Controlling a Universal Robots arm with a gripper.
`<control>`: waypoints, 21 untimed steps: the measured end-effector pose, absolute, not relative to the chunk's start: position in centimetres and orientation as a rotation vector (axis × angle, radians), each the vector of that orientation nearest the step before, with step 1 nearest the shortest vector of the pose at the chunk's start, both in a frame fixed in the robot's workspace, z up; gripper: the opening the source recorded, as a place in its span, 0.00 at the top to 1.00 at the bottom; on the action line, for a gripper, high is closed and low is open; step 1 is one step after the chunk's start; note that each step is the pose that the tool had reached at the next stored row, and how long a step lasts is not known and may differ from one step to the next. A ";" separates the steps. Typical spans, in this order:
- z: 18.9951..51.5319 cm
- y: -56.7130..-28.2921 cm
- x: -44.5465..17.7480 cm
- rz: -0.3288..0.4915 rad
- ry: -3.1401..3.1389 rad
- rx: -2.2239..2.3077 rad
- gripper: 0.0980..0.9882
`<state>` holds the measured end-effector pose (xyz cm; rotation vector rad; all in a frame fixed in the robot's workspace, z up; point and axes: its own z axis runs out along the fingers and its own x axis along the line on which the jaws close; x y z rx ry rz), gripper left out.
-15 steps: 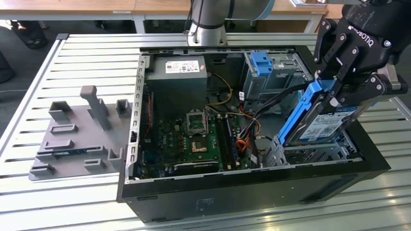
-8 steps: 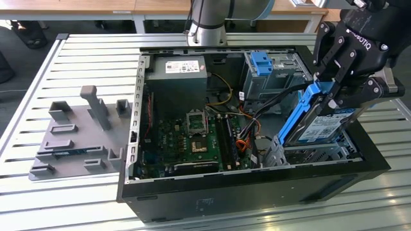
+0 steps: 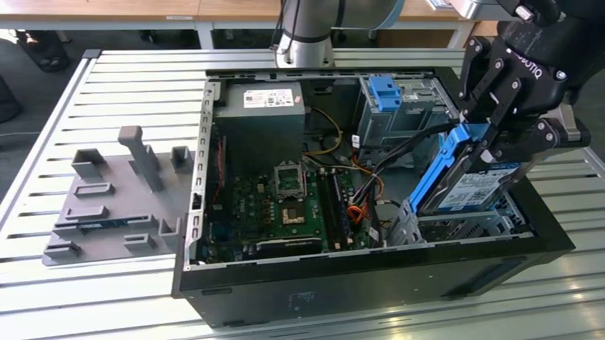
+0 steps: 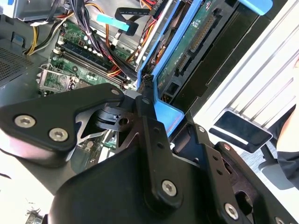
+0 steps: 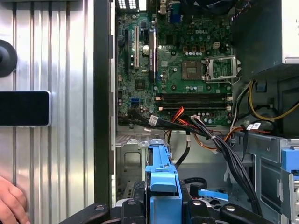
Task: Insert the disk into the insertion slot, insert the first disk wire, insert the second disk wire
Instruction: 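Insert the disk into the insertion slot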
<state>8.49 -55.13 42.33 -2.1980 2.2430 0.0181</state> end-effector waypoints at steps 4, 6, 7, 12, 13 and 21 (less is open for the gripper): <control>42.1 -55.1 8.5 0.018 2.243 -2.198 0.70; 42.0 -55.1 8.5 0.018 2.243 -2.198 0.70; 41.9 -55.1 8.5 0.018 2.243 -2.198 0.70; 41.6 -55.1 8.5 0.018 2.243 -2.198 0.70; 41.6 -55.1 8.5 0.018 2.243 -2.198 0.70; 41.1 -55.1 8.5 0.018 2.243 -2.198 0.70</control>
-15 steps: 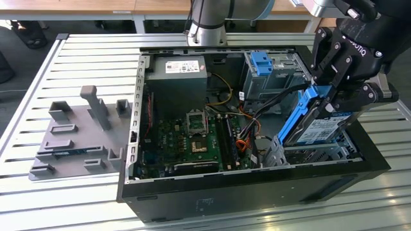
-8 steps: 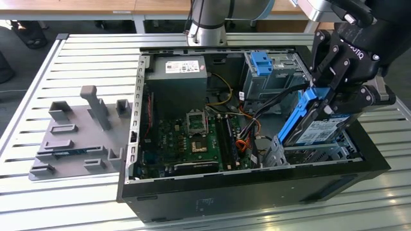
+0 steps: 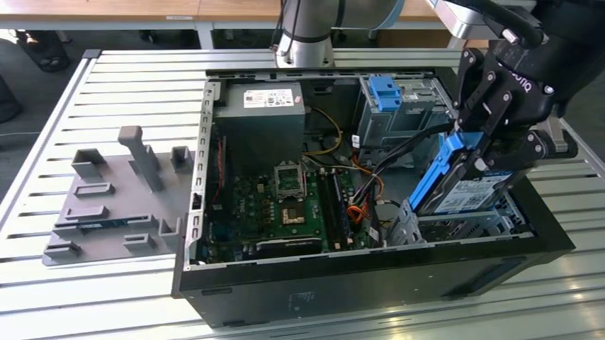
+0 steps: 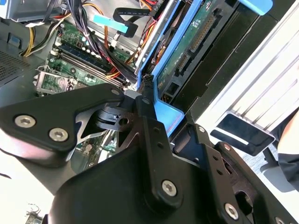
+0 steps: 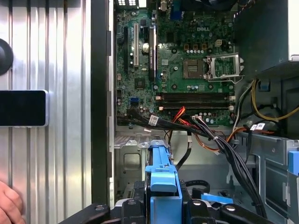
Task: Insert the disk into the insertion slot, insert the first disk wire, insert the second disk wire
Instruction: 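Insert the disk into the insertion slot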
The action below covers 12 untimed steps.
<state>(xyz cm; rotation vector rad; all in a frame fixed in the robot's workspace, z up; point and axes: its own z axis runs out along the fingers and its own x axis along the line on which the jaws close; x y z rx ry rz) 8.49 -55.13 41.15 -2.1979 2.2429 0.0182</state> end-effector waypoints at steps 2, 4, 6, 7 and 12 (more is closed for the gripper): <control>41.0 -55.1 8.5 0.018 2.243 -2.198 0.70; 40.9 -55.1 8.5 0.018 2.243 -2.198 0.70; 40.9 -55.1 8.5 0.018 2.243 -2.198 0.70; 40.8 -55.1 8.5 0.018 2.243 -2.198 0.70; 40.6 -55.1 8.5 0.018 2.243 -2.198 0.70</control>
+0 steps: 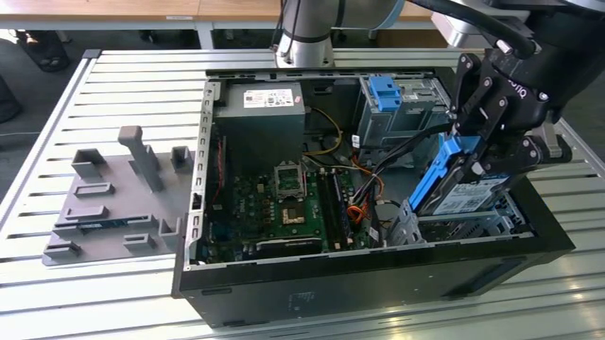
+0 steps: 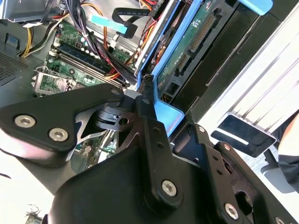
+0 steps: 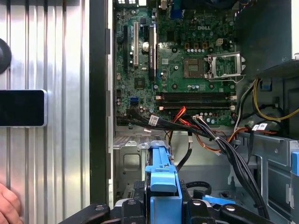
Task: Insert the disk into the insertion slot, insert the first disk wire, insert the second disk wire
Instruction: 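Insert the disk into the insertion slot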
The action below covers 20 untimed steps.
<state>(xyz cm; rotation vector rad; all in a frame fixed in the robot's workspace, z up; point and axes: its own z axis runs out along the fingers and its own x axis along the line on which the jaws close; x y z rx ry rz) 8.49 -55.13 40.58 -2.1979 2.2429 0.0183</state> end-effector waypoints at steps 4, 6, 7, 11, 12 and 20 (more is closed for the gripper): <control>40.4 -55.1 8.5 0.018 2.243 -2.198 0.70; 40.3 -55.1 8.5 0.018 2.243 -2.198 0.70; 40.3 -55.1 8.5 0.018 2.243 -2.198 0.70; 40.1 -55.1 8.5 0.018 2.243 -2.198 0.70; 40.0 -55.1 8.5 0.018 2.243 -2.198 0.70; 39.5 -55.1 8.5 0.018 2.243 -2.198 0.70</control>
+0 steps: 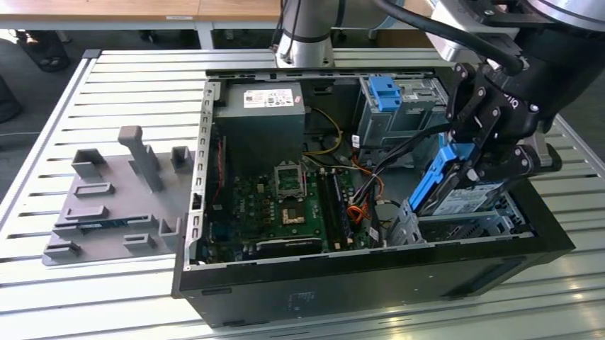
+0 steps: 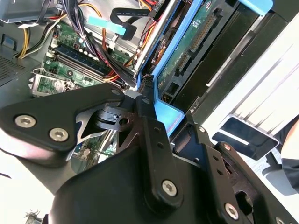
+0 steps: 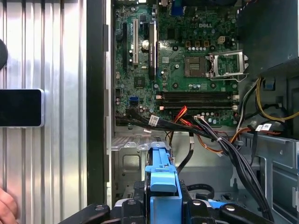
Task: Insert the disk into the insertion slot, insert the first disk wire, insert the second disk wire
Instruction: 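Insert the disk into the insertion slot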
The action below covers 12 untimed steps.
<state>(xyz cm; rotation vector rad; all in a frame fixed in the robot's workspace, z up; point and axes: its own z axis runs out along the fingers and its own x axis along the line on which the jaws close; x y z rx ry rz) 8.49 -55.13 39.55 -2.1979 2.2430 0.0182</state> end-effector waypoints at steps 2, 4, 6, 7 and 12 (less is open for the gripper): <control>39.4 -55.1 8.5 0.018 2.243 -2.198 0.70; 39.3 -55.1 8.5 0.018 2.243 -2.198 0.70; 39.2 -55.1 8.5 0.018 2.243 -2.198 0.70; 39.1 -55.1 8.5 0.018 2.243 -2.198 0.70; 38.8 -55.1 8.5 0.018 2.243 -2.198 0.70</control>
